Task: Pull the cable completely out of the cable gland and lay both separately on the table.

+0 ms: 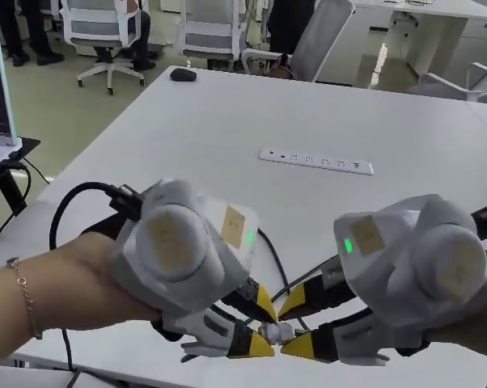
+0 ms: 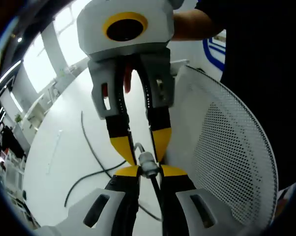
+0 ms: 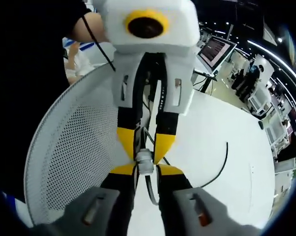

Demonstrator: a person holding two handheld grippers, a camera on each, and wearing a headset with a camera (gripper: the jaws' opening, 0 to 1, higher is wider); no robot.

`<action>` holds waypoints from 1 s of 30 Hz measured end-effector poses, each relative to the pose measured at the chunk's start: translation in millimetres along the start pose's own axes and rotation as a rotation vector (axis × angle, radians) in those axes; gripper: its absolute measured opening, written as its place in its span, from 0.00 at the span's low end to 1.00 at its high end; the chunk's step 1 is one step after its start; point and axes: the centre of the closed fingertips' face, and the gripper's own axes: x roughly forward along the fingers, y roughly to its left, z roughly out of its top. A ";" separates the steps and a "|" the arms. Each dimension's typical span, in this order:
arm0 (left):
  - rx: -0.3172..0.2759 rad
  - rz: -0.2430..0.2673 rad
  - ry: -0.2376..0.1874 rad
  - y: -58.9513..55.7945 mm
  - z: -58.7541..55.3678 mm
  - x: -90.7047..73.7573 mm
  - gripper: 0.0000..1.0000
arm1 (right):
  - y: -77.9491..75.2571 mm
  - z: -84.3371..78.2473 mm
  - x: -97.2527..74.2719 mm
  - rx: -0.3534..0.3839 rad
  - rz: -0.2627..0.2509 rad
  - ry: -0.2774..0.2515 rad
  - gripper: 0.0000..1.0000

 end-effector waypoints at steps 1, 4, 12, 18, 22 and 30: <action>0.001 -0.001 -0.002 0.3 0.2 0.4 0.16 | 0.4 -1.2 0.3 -0.008 0.000 0.007 0.13; 0.001 0.006 -0.002 2.5 -0.6 -0.5 0.16 | 2.2 -1.4 1.2 -0.007 -0.001 0.012 0.12; -0.108 -0.009 -0.045 6.1 -3.3 1.3 0.16 | 2.2 -2.9 2.5 -0.105 -0.076 0.043 0.12; -0.258 -0.056 -0.115 4.6 -1.7 2.6 0.16 | 6.3 -6.1 2.0 -0.176 -0.113 0.053 0.11; -0.253 -0.054 -0.109 -2.4 0.4 7.1 0.17 | 9.7 -11.7 2.5 -0.132 -0.104 0.066 0.12; -0.135 0.002 -0.026 -13.0 -1.8 7.5 0.17 | 11.5 -36.1 -0.1 -0.010 -0.158 0.083 0.20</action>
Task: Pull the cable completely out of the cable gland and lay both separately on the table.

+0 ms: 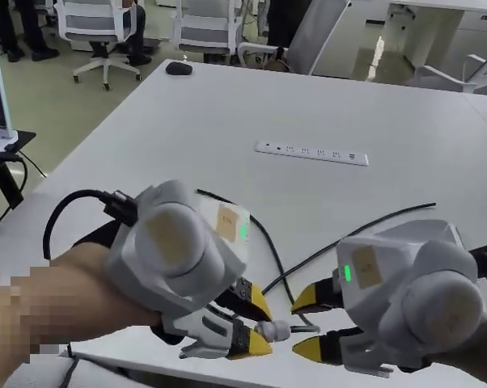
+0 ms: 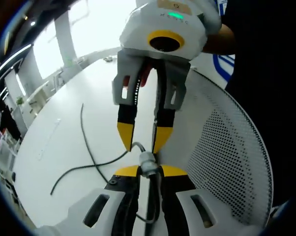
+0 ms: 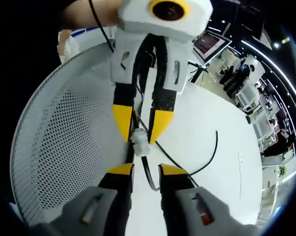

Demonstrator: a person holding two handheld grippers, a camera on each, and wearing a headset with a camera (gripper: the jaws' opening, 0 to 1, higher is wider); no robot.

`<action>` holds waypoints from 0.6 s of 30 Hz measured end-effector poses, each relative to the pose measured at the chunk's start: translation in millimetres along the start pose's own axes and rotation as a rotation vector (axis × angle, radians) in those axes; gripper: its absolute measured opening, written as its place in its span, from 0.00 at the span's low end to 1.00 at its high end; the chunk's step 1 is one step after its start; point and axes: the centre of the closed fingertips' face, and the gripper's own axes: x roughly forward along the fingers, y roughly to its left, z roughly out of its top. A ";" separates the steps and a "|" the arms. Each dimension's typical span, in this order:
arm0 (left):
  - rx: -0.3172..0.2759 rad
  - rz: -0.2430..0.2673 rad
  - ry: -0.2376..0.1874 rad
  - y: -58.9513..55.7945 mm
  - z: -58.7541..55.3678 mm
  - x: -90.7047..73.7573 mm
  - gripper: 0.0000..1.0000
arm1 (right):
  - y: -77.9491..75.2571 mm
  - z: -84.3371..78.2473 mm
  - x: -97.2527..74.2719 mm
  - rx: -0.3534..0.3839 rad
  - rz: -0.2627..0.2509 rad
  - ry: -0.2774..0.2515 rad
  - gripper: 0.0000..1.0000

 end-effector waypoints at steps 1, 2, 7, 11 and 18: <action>0.011 0.004 0.006 -1.8 0.0 0.2 0.17 | 1.1 -2.3 0.9 0.005 -0.004 0.008 0.20; 0.013 0.006 0.009 -2.3 0.1 0.2 0.17 | 1.3 -3.3 1.2 0.004 -0.010 0.012 0.19; 0.013 0.035 0.003 -1.0 3.0 -0.8 0.17 | -0.1 4.8 1.1 0.021 -0.030 -0.023 0.17; -0.017 0.054 -0.014 2.1 4.8 -3.3 0.17 | -3.9 9.6 0.8 0.030 -0.045 -0.047 0.06; -0.048 0.083 -0.029 7.4 -0.6 -6.1 0.17 | -12.3 3.6 -0.9 0.054 -0.075 -0.050 0.05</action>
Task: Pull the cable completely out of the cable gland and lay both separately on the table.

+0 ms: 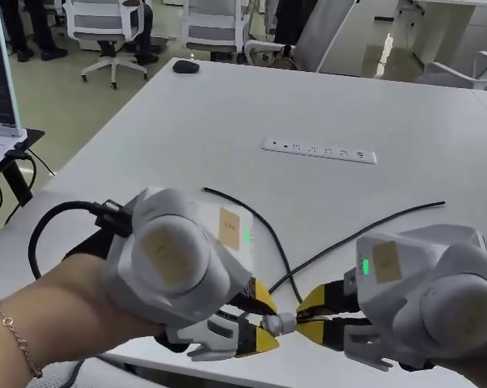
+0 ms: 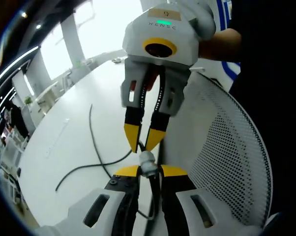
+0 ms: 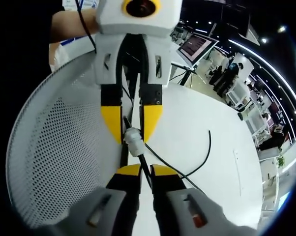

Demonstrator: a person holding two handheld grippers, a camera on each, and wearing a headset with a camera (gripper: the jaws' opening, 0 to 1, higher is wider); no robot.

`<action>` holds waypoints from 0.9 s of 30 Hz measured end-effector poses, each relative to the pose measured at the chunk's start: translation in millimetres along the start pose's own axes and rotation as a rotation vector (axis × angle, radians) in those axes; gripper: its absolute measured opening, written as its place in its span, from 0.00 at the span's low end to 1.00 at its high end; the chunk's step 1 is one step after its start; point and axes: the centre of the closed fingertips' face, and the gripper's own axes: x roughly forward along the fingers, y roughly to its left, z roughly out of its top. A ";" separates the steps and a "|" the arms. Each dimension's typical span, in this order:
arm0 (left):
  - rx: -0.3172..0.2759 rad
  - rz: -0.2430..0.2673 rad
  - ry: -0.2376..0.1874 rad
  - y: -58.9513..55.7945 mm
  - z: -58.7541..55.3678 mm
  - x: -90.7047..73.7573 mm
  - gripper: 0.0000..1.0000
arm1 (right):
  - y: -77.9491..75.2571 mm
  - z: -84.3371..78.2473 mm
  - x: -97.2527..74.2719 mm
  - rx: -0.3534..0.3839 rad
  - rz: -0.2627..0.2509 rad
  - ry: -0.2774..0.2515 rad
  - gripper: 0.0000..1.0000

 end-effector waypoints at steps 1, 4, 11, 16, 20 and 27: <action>-0.004 0.002 -0.001 0.4 -1.3 0.2 0.17 | -1.2 -1.6 -0.5 0.007 -0.003 0.001 0.05; -0.024 0.010 -0.007 2.7 -3.2 -0.6 0.17 | -4.0 -6.5 -2.8 0.016 -0.007 0.007 0.05; -0.034 0.034 -0.018 12.5 -2.3 -3.6 0.17 | -17.5 -18.2 -11.3 0.053 -0.035 0.013 0.04; -0.045 0.056 -0.025 20.7 -2.4 -8.4 0.17 | -26.3 -29.7 -18.4 0.080 -0.063 0.024 0.03; -0.046 0.064 -0.021 22.3 -3.9 -10.0 0.17 | -30.4 -38.1 -22.8 0.101 -0.079 0.032 0.03; -0.067 0.061 -0.060 21.6 4.1 -11.9 0.16 | -36.3 -44.3 -31.6 0.154 -0.091 0.011 0.04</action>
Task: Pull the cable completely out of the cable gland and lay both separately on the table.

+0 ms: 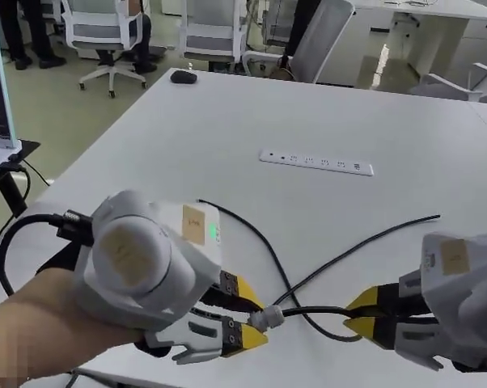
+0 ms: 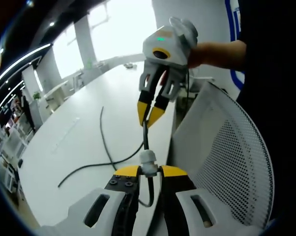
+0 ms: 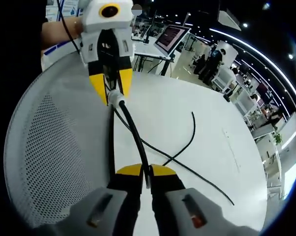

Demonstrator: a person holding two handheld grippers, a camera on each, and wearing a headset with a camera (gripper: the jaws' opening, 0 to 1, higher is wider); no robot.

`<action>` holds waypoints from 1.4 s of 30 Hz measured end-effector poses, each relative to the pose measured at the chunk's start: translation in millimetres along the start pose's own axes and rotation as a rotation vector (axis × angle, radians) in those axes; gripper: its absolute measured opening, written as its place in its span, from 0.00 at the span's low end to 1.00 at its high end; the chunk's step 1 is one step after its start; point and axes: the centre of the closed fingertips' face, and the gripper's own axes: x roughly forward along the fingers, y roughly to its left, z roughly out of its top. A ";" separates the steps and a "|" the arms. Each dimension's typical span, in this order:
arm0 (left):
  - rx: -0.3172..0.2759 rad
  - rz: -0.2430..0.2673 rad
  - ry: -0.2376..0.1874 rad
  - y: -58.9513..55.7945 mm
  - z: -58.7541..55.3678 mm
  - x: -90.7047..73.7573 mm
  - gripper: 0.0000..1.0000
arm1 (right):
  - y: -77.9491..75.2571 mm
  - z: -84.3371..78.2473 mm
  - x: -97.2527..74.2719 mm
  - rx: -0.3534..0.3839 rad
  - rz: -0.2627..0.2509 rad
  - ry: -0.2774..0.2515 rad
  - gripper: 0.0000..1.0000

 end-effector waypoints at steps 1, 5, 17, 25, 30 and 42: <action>0.003 0.005 -0.001 1.0 0.0 -0.4 0.16 | -2.1 -2.6 -0.4 0.000 -0.005 0.004 0.04; -0.037 0.006 -0.051 3.0 6.1 -4.0 0.16 | -5.5 -6.7 -3.3 0.032 -0.008 -0.010 0.04; -0.048 0.018 -0.048 3.6 4.1 -8.0 0.16 | -7.1 -36.5 -4.1 0.064 -0.026 0.071 0.03; -0.044 0.019 -0.050 2.1 10.0 -4.7 0.16 | 18.3 -22.7 5.8 0.045 0.069 0.102 0.20; -0.041 0.003 -0.051 -5.2 10.5 -0.1 0.16 | 30.4 16.2 5.0 0.043 0.124 -0.032 0.21; 0.005 -0.017 -0.031 -13.0 13.0 5.7 0.16 | 42.5 64.8 -0.2 0.001 0.188 -0.190 0.11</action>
